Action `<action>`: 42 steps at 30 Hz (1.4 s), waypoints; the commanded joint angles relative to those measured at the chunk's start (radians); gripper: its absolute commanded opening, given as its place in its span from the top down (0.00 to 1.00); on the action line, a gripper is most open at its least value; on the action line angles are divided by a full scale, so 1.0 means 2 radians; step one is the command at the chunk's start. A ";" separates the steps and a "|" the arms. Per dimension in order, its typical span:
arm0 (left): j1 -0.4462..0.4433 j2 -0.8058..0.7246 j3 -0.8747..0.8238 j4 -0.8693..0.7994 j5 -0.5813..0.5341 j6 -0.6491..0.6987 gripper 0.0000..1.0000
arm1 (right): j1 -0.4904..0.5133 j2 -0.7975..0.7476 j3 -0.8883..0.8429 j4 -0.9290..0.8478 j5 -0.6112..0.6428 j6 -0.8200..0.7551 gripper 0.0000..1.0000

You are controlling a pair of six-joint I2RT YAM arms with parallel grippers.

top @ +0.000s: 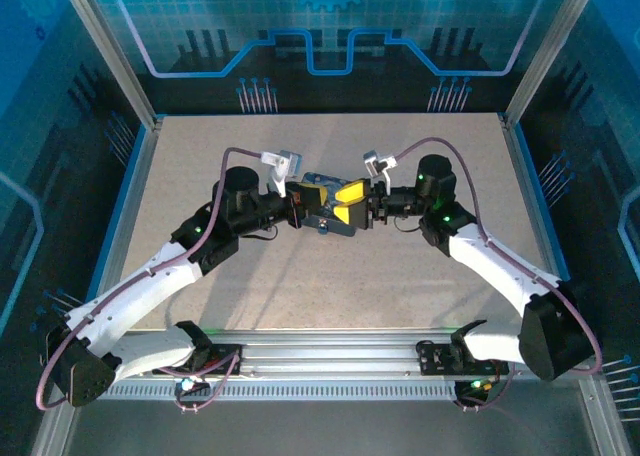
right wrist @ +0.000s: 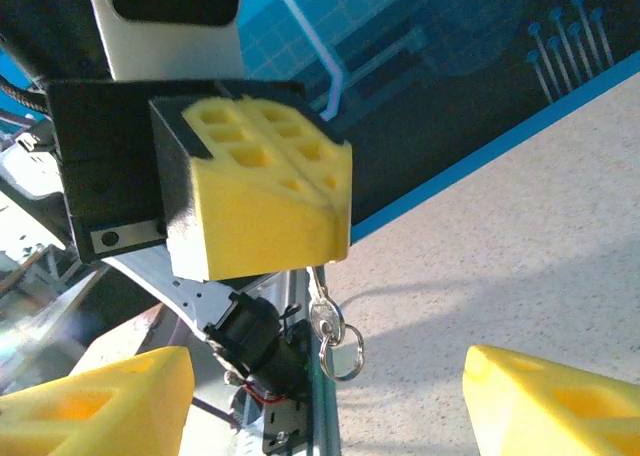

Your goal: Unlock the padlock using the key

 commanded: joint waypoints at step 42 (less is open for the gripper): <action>0.006 -0.009 -0.002 0.023 0.003 0.003 0.90 | 0.028 0.005 0.033 -0.033 0.021 -0.022 1.00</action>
